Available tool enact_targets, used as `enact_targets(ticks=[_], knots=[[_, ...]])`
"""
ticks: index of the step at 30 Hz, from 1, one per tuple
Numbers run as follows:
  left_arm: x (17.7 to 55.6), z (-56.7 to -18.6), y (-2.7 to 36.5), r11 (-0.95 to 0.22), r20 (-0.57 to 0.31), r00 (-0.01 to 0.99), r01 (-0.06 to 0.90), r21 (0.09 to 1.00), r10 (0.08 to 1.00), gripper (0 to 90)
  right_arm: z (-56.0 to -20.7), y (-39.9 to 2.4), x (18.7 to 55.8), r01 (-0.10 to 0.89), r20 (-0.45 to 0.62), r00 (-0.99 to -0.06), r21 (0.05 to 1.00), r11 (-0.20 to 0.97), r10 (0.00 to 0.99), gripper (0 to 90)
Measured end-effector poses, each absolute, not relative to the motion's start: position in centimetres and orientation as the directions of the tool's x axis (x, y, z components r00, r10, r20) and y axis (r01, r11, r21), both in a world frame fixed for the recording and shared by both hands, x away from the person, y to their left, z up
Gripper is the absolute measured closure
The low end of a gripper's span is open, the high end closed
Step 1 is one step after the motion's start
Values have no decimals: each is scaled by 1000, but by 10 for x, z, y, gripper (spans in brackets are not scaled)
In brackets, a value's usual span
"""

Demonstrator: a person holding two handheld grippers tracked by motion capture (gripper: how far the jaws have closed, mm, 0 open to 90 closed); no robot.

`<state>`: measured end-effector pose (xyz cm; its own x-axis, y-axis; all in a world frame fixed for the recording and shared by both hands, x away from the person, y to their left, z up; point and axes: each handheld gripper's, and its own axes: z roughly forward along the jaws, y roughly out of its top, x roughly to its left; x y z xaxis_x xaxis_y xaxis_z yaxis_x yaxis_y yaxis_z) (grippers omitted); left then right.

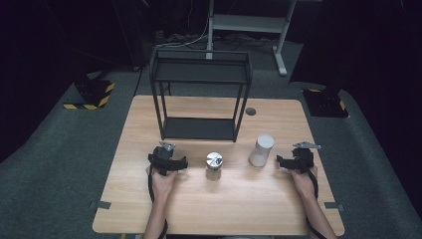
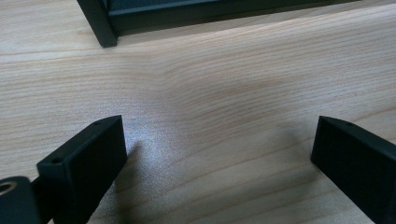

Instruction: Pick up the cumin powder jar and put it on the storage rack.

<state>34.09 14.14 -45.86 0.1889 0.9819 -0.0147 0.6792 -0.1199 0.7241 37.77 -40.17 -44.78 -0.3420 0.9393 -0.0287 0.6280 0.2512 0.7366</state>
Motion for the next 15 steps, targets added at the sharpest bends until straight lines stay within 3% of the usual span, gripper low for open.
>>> enact_targets(ticks=[15], knots=[[342, -461, 162, -119, -94, 276, 664, 738, 957, 5, -448, -401, 378, 628, -29, -340, 737, 250, 940, 93]])
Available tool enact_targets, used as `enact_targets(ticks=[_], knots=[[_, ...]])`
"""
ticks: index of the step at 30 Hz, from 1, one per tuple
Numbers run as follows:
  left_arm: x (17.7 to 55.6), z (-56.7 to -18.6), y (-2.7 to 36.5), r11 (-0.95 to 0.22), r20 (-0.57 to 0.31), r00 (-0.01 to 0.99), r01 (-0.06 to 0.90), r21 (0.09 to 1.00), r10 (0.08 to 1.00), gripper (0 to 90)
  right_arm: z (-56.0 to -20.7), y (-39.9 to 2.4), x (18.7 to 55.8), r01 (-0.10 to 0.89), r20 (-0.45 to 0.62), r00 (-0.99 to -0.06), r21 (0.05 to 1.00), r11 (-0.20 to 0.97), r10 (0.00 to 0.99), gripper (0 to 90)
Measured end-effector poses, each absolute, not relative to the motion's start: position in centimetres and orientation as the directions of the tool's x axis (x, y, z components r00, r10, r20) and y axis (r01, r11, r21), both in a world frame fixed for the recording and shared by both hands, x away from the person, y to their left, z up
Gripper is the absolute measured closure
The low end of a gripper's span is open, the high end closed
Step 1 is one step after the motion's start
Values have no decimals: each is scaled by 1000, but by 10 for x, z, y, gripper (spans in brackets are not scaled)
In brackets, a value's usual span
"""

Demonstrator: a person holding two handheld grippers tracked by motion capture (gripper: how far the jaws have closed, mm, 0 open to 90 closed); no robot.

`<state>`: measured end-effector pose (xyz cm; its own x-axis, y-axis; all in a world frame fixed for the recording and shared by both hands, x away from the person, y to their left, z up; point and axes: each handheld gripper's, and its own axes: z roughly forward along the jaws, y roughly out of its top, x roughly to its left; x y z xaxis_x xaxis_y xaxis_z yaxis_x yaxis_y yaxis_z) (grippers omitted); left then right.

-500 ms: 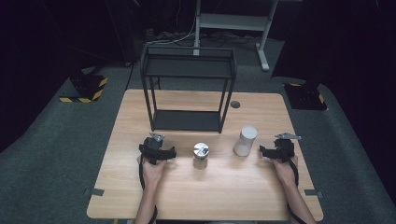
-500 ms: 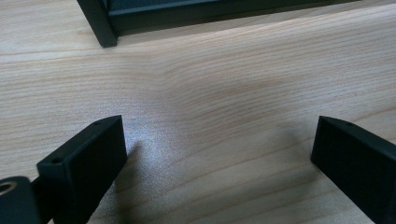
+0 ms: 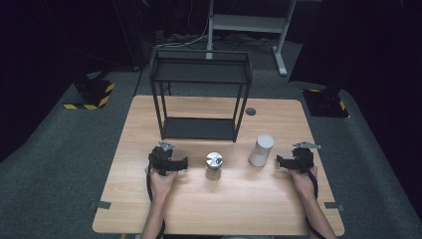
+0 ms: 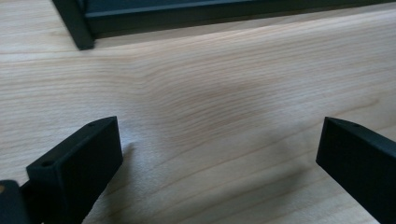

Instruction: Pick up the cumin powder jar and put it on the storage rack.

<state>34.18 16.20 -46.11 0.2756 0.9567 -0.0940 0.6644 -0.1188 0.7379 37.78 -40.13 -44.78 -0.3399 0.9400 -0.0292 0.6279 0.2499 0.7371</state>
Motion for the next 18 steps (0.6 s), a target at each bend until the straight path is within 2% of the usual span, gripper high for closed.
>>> enact_targets(ticks=[8, 18], knots=[[337, -457, 158, -201, -73, 375, 642, 740, 924, 6, -448, -401, 378, 628, -29, -340, 737, 250, 940, 93], [303, -441, 164, -275, -56, 534, 520, 809, 843, 7, -448, -401, 378, 628, -29, -340, 737, 250, 940, 93]])
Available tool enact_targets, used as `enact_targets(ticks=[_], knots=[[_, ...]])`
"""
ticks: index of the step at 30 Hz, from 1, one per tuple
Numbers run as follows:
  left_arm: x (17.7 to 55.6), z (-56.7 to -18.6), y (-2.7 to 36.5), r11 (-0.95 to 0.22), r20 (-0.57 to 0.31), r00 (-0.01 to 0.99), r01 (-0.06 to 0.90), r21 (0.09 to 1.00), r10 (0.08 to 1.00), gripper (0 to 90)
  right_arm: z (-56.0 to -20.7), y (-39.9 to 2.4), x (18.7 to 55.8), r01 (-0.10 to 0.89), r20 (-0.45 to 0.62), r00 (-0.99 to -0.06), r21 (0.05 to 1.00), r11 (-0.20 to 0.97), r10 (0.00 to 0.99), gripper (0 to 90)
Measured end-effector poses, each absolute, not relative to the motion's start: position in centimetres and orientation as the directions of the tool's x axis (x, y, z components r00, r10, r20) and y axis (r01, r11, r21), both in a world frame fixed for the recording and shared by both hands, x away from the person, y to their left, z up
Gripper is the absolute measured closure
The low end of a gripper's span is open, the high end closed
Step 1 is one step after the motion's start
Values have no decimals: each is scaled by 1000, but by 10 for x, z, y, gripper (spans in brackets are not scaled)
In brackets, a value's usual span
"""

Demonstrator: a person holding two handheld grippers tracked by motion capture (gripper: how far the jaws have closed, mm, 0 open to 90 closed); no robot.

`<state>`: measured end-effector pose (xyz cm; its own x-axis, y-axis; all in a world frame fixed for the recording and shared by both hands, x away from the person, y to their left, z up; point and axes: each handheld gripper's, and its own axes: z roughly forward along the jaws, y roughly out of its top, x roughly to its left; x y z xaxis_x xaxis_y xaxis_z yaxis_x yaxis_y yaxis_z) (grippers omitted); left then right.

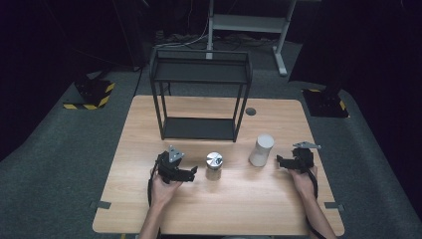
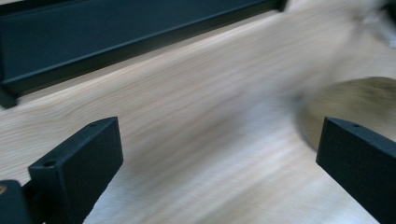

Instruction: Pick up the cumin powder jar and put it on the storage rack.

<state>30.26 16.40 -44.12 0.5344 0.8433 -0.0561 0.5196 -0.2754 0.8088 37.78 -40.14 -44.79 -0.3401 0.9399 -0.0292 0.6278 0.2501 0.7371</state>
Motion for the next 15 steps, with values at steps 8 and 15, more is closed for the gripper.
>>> enact_targets(ticks=[8, 15], knots=[[300, -439, 163, -311, -81, 628, 488, 815, 774, 9, -448, -401, 378, 628, -29, -340, 737, 250, 940, 93], [300, -437, 145, -347, -66, 687, 445, 825, 724, 9, -448, -401, 378, 628, -29, -340, 737, 250, 940, 93]])
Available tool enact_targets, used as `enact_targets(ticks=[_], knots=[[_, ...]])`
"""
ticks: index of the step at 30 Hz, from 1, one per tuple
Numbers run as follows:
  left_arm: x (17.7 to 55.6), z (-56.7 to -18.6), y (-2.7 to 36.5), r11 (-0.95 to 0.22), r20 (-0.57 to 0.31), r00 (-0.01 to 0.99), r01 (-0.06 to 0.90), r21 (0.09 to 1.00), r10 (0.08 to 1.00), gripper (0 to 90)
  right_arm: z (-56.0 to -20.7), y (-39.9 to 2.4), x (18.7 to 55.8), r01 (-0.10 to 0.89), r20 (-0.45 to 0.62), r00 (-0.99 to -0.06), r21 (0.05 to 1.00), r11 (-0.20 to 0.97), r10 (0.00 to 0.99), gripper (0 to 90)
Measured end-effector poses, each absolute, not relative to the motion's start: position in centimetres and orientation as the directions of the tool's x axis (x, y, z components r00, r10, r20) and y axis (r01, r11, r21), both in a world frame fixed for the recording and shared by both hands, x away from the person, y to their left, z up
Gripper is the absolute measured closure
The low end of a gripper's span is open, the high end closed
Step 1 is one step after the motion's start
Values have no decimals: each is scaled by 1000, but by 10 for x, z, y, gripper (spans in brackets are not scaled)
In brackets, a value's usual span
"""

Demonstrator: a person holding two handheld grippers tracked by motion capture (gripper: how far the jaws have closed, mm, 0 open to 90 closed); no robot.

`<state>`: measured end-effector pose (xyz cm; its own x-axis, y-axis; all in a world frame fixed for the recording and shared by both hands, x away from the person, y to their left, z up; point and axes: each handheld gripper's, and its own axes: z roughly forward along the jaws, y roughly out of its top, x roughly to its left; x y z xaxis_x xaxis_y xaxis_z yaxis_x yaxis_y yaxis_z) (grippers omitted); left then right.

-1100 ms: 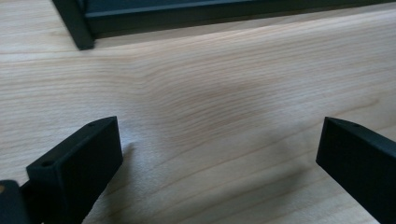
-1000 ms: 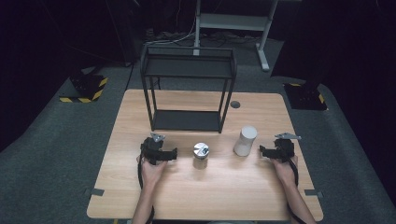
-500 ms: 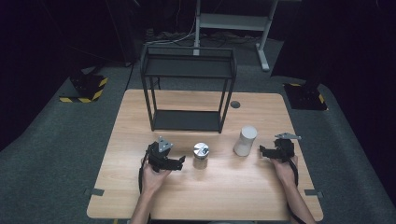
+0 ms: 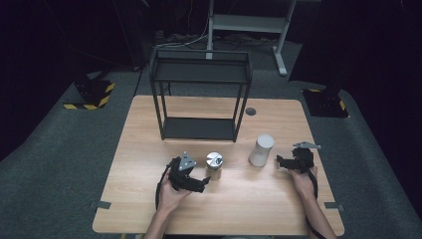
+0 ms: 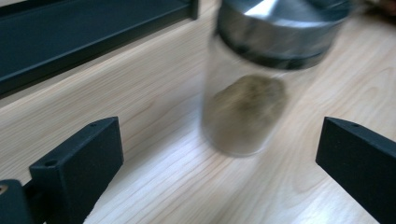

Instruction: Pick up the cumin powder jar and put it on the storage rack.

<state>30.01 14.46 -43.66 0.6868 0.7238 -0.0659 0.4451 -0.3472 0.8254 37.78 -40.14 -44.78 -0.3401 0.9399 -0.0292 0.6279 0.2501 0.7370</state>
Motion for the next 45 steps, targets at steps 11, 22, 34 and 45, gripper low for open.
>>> enact_targets(ticks=[11, 22, 34, 45], knots=[[318, -435, 119, -382, -46, 726, 414, 826, 686, 11, -448, -401, 378, 627, -29, -340, 738, 250, 940, 93], [330, -438, 105, -394, -40, 731, 413, 821, 682, 38, -448, -401, 378, 627, -29, -340, 738, 250, 940, 93], [332, -447, 95, -377, -34, 701, 422, 825, 712, 92, -448, -401, 378, 628, -28, -340, 738, 249, 940, 94], [328, -450, 85, -395, 14, 680, 410, 822, 733, 202, -448, -401, 378, 627, -28, -340, 738, 249, 940, 94]])
